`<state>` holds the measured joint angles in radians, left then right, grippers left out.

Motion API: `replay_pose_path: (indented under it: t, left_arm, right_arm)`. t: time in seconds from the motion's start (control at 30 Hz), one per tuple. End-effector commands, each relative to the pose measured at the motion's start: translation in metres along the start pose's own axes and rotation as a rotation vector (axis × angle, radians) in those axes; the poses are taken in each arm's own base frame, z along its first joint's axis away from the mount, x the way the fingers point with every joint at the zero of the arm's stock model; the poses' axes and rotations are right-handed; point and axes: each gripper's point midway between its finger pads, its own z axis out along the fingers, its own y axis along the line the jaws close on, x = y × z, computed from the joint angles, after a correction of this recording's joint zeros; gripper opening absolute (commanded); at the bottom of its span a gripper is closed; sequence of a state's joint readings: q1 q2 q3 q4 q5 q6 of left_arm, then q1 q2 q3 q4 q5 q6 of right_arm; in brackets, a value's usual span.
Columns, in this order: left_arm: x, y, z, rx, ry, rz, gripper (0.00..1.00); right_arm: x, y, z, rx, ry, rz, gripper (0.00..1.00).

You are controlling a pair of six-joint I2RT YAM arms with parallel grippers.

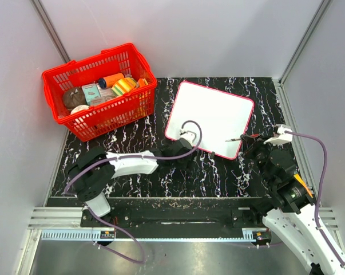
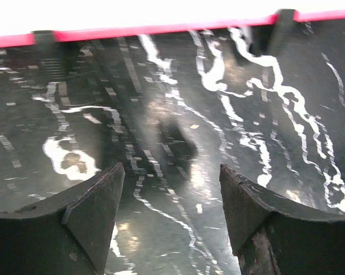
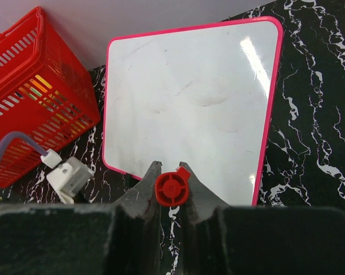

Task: Write a sentence on the whiteboard
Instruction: Move the whiteboard stand to the center of the board.

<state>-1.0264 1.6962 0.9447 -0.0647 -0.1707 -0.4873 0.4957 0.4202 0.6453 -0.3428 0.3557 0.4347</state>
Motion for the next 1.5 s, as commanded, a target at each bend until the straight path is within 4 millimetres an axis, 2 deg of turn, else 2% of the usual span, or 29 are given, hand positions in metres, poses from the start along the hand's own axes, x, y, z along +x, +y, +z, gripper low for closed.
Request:
replay_pose_path:
  t: [0.0, 0.2, 0.33, 0.43, 0.7, 0.73, 0.83, 0.97, 1.07, 1.17, 1.3, 1.37, 1.47]
  left_arm:
    - [-0.014, 0.038, -0.009, -0.088, -0.049, -0.066, 0.70]
    - [-0.009, 0.080, 0.009, -0.186, -0.001, -0.069, 0.69]
    - [-0.008, 0.086, 0.029, -0.188, 0.006, -0.056, 0.61]
    - [-0.010, 0.087, 0.041, -0.189, 0.009, -0.052, 0.60]
    - [-0.023, 0.091, 0.056, -0.218, 0.001, -0.052, 0.56]
    - [-0.018, 0.095, 0.058, -0.233, 0.015, -0.046, 0.56]
    - [-0.016, 0.102, 0.062, -0.251, 0.027, -0.040, 0.46]
    - [-0.015, 0.102, 0.064, -0.239, 0.035, -0.039, 0.33]
    - [-0.015, 0.098, 0.063, -0.222, 0.038, -0.033, 0.27]
    - [-0.011, 0.095, 0.059, -0.204, 0.048, -0.038, 0.25]
    - [0.005, 0.089, 0.053, -0.198, 0.073, -0.048, 0.21]
    - [0.010, 0.081, 0.051, -0.183, 0.077, -0.058, 0.11]
    - [0.021, 0.069, 0.048, -0.187, 0.093, -0.041, 0.09]
  right_arm:
    - [-0.010, 0.004, 0.003, -0.001, -0.025, 0.008, 0.00]
    - [-0.007, 0.005, 0.005, -0.002, -0.018, -0.001, 0.00]
    - [-0.006, 0.004, 0.007, -0.002, -0.017, -0.001, 0.00]
    - [-0.005, 0.004, 0.008, 0.001, -0.013, -0.004, 0.00]
    - [-0.003, 0.005, 0.010, 0.000, -0.011, -0.005, 0.00]
    - [-0.003, 0.006, 0.010, -0.004, -0.011, -0.004, 0.00]
    - [-0.003, 0.006, 0.010, -0.006, -0.008, -0.005, 0.00]
    - [0.000, 0.004, 0.011, -0.001, -0.006, -0.007, 0.00]
    - [0.000, 0.006, 0.011, -0.007, -0.004, -0.003, 0.00]
    - [0.000, 0.005, 0.011, -0.006, -0.006, -0.001, 0.00]
    - [0.003, 0.005, 0.012, -0.008, 0.000, -0.001, 0.00]
    - [0.003, 0.005, 0.012, -0.008, 0.001, -0.002, 0.00]
    - [0.004, 0.005, 0.011, -0.010, 0.001, -0.006, 0.00]
